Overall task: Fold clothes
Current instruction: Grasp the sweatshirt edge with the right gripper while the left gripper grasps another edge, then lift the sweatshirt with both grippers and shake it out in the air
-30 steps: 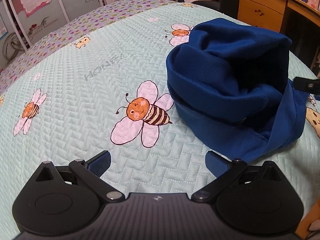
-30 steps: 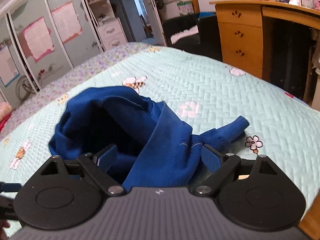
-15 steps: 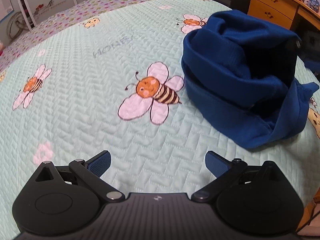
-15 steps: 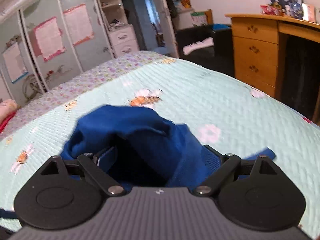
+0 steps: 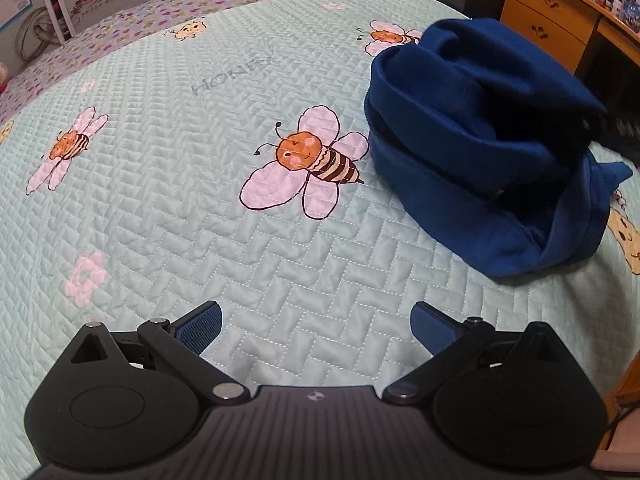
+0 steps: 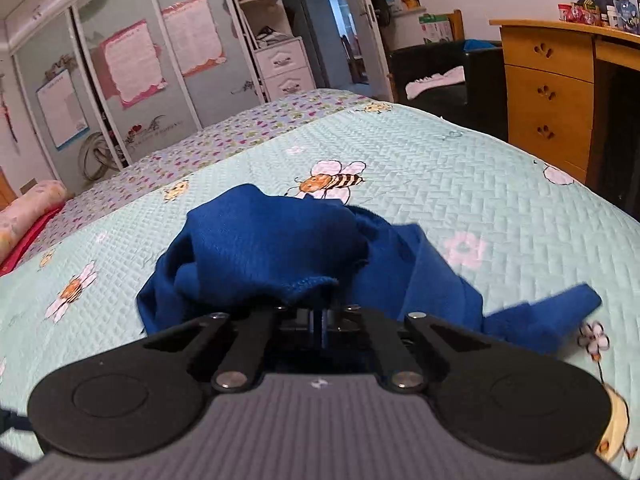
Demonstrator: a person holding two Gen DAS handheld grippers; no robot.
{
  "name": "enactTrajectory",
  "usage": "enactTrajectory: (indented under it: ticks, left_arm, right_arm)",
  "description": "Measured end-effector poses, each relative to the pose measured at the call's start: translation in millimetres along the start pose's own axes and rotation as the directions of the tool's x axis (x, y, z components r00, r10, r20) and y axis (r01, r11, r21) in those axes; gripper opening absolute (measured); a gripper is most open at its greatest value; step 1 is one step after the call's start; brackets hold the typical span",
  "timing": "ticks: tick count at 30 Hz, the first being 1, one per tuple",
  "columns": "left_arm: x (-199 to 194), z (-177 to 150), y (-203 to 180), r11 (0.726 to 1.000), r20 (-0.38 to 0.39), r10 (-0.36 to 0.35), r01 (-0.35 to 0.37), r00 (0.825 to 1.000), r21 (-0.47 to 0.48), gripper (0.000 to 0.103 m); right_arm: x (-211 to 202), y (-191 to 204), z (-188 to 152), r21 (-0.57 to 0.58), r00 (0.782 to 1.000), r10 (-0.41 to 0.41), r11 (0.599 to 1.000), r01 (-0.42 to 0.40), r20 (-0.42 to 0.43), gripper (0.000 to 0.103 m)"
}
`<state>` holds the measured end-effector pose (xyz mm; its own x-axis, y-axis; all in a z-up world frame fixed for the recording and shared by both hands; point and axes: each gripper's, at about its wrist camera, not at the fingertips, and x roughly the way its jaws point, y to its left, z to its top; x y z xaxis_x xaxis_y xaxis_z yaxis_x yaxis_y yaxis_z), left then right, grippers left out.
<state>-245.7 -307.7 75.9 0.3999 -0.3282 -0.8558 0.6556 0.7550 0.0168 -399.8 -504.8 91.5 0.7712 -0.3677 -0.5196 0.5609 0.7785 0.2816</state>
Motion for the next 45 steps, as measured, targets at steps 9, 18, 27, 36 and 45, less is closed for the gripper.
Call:
enactTrajectory:
  ticks: [9, 18, 27, 36, 45]
  left_arm:
    - [-17.1, 2.0, -1.7, 0.989, 0.096, -0.131, 0.136, 0.987, -0.055, 0.103]
    - [-30.6, 44.6, -35.1, 0.957, 0.21, -0.272, 0.288, 0.939, -0.048, 0.102]
    - [18.4, 67.8, -73.5, 0.952, 0.107, -0.288, 0.297, 0.952, -0.077, 0.052]
    - [38.0, 42.7, -81.4, 0.971, 0.079, -0.238, 0.237, 0.968, 0.015, 0.034]
    - [52.7, 20.6, -75.0, 0.964, 0.004, -0.266, 0.266, 0.964, -0.005, 0.021]
  right_arm:
    - [-26.2, -9.3, -62.6, 0.081, 0.996, 0.011, 0.997, -0.004, -0.085, 0.001]
    - [-22.7, -4.4, -92.6, 0.106, 0.991, 0.009, 0.994, 0.005, -0.13, 0.001]
    - [-40.5, 13.2, -95.6, -0.015, 0.994, -0.016, 1.0, 0.015, -0.105, 0.001]
    - [-74.1, -11.8, -84.7, 0.089, 0.996, 0.074, 0.994, -0.069, -0.055, 0.007]
    - [-85.9, -49.7, -41.6, 0.132, 0.993, -0.065, 0.99, 0.052, 0.096, 0.037]
